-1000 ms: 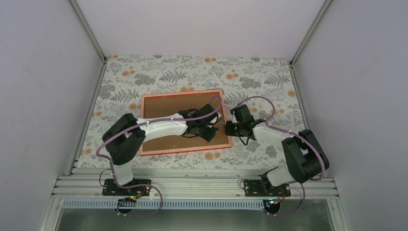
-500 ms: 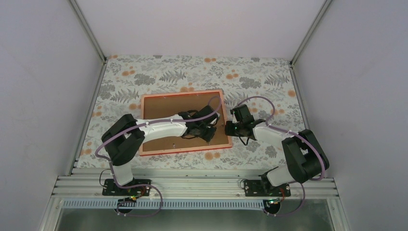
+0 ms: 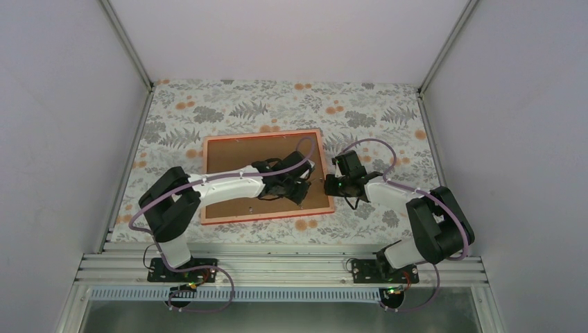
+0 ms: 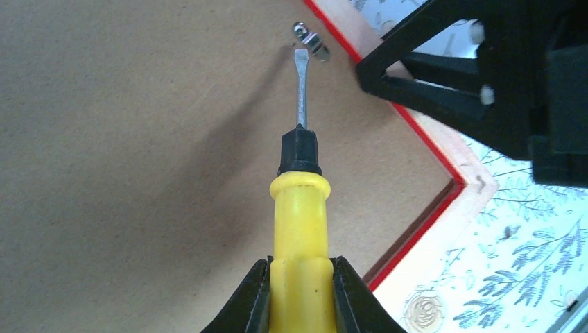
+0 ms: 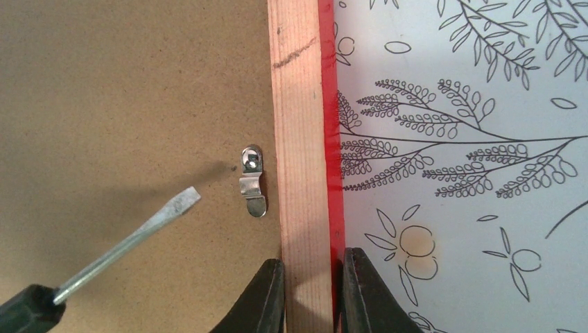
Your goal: Take the photo out of the frame
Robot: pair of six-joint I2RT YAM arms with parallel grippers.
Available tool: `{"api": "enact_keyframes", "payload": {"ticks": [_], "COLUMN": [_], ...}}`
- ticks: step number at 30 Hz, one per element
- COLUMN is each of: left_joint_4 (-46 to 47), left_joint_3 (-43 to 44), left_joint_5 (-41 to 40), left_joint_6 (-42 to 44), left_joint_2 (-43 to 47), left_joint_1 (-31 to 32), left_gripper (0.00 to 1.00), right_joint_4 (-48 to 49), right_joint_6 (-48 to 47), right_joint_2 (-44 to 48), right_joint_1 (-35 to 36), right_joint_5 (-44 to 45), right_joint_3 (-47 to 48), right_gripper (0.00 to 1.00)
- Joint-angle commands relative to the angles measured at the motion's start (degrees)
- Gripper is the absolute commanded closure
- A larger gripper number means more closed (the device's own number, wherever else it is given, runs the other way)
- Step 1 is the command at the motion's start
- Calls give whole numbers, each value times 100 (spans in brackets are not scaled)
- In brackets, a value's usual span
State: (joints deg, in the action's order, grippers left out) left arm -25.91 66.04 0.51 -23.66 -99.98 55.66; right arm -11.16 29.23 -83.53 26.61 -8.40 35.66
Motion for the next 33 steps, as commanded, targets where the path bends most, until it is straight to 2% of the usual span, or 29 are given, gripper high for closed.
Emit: {"api": "enact_keyframes", "payload": {"ticks": [1,8,19,23,33], "left_joint_4": [384,665,1669,1979,2111], "left_joint_3": [-43,-137,-880,-1030,-1109], "left_joint_5": [396,559,919,1094,889], "left_joint_6": [-148,-564,-1633,-1848,-2055], "left_joint_2": [94,-144,140,193,158], "left_joint_1": [-11,-14,-16,-4,0], "left_gripper": [98,98,98,98,98], "right_joint_4": [168,158,250,263,268], "right_joint_6": [89,90,140,148,150], "right_joint_2": [-24,2,-23,-23,-23], "right_joint_1": [30,30,37,32,34], "right_joint_5": [-71,-83,-162,-166,-170], "right_joint_3": [-69,-63,-121,-121,-121], "right_gripper": [86,86,86,86,86]}}
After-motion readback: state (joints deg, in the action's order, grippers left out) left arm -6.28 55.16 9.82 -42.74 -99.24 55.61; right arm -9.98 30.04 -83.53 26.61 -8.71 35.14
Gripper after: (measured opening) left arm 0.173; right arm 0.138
